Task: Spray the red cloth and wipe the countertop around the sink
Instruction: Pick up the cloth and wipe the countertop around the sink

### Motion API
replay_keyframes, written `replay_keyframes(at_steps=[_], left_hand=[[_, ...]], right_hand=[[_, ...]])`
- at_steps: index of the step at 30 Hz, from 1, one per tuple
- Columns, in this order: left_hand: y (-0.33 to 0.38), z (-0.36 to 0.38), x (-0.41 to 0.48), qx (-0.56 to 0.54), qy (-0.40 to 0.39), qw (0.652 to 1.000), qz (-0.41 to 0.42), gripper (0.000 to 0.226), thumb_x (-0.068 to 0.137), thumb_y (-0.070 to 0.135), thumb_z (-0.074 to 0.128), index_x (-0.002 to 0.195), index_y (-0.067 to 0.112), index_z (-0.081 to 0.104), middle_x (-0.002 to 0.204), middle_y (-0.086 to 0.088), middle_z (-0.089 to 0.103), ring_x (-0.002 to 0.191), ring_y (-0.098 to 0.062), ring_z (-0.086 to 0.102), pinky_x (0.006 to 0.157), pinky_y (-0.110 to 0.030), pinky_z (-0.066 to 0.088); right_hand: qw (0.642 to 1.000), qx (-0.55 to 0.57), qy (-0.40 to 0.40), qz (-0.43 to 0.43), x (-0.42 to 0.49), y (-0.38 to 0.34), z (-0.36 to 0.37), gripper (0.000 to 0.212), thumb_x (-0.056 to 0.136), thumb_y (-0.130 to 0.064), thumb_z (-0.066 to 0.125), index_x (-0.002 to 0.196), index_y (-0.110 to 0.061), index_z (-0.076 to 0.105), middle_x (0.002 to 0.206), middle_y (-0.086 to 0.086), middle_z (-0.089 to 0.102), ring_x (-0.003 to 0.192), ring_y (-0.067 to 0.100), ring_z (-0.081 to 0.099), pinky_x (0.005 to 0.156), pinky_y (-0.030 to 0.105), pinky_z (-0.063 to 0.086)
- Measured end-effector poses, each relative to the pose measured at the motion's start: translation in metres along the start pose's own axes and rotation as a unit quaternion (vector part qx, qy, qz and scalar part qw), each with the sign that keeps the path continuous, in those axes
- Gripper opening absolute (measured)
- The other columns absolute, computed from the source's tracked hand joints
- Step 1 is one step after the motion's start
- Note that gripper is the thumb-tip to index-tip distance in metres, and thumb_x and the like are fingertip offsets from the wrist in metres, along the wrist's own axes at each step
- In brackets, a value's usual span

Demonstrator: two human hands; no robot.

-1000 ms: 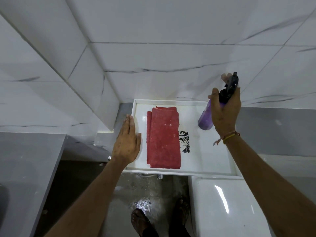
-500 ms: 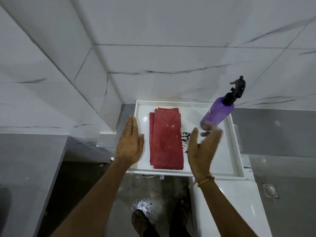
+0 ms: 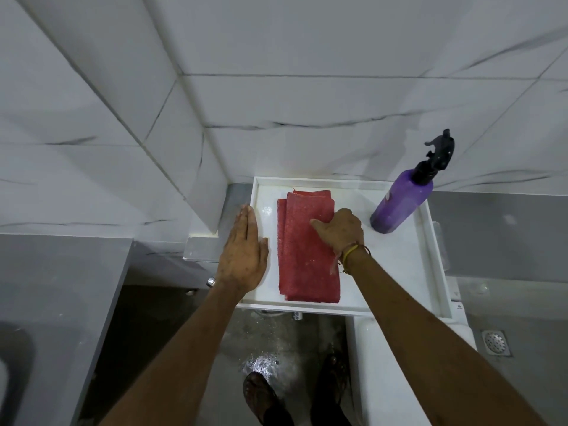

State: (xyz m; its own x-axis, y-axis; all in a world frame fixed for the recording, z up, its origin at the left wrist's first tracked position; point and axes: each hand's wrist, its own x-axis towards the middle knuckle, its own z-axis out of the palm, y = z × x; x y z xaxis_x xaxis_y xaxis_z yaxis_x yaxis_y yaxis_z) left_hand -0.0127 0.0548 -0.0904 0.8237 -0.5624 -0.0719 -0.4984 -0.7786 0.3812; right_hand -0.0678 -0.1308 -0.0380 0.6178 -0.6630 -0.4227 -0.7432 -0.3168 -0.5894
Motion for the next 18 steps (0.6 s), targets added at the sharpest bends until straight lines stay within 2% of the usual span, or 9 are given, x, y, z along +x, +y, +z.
replay_keyframes(at_steps=[3,8,12,15,18], left_hand=[[-0.001,0.001,0.002,0.0,0.001,1.0,-0.001,0.069,0.099,0.042,0.025,0.149,0.011,-0.011,0.162,-0.006,-0.01,0.148,-0.018,-0.008,0.118,-0.027,0.0],[-0.002,0.001,0.001,0.002,0.002,1.0,0.004,0.069,0.099,0.042,0.023,0.149,0.01,-0.011,0.162,-0.007,-0.009,0.144,-0.012,-0.012,0.117,-0.027,-0.001],[-0.001,-0.002,0.001,0.008,-0.01,1.0,0.004,0.071,0.096,0.047,0.018,0.149,0.01,-0.011,0.162,-0.008,-0.009,0.148,-0.017,-0.009,0.118,-0.029,-0.001],[0.0,-0.01,-0.002,0.026,-0.013,1.0,0.008,0.068,0.098,0.046,0.016,0.15,0.011,-0.009,0.162,-0.006,-0.009,0.143,-0.012,-0.015,0.115,-0.026,-0.007],[0.001,-0.033,-0.01,-0.005,0.002,1.0,0.013,0.064,0.099,0.045,0.018,0.151,0.014,-0.004,0.162,-0.003,-0.002,0.148,-0.014,-0.002,0.115,-0.026,0.0]], right_hand=[[0.997,0.069,-0.035,0.011,0.006,-0.004,-0.002,0.037,0.08,-0.03,0.068,0.098,0.002,0.068,0.095,0.018,0.071,0.094,0.035,0.067,0.085,0.042,0.056],[0.981,0.168,-0.1,0.015,0.005,-0.012,-0.002,0.027,0.079,-0.028,0.063,0.098,-0.01,0.066,0.101,0.013,0.072,0.094,0.031,0.067,0.087,0.045,0.056],[0.926,0.304,-0.221,0.007,-0.005,-0.014,-0.007,0.013,0.082,-0.014,0.052,0.086,-0.016,0.064,0.079,0.003,0.066,0.075,0.021,0.063,0.065,0.028,0.055],[0.881,0.369,-0.295,0.024,-0.014,-0.017,-0.016,0.017,0.083,-0.007,0.048,0.086,-0.013,0.064,0.081,0.005,0.067,0.081,0.023,0.063,0.077,0.035,0.053],[0.842,0.426,-0.331,0.026,-0.03,-0.021,-0.029,0.022,0.084,-0.008,0.048,0.083,-0.015,0.069,0.073,0.0,0.074,0.076,0.018,0.069,0.075,0.035,0.056]])
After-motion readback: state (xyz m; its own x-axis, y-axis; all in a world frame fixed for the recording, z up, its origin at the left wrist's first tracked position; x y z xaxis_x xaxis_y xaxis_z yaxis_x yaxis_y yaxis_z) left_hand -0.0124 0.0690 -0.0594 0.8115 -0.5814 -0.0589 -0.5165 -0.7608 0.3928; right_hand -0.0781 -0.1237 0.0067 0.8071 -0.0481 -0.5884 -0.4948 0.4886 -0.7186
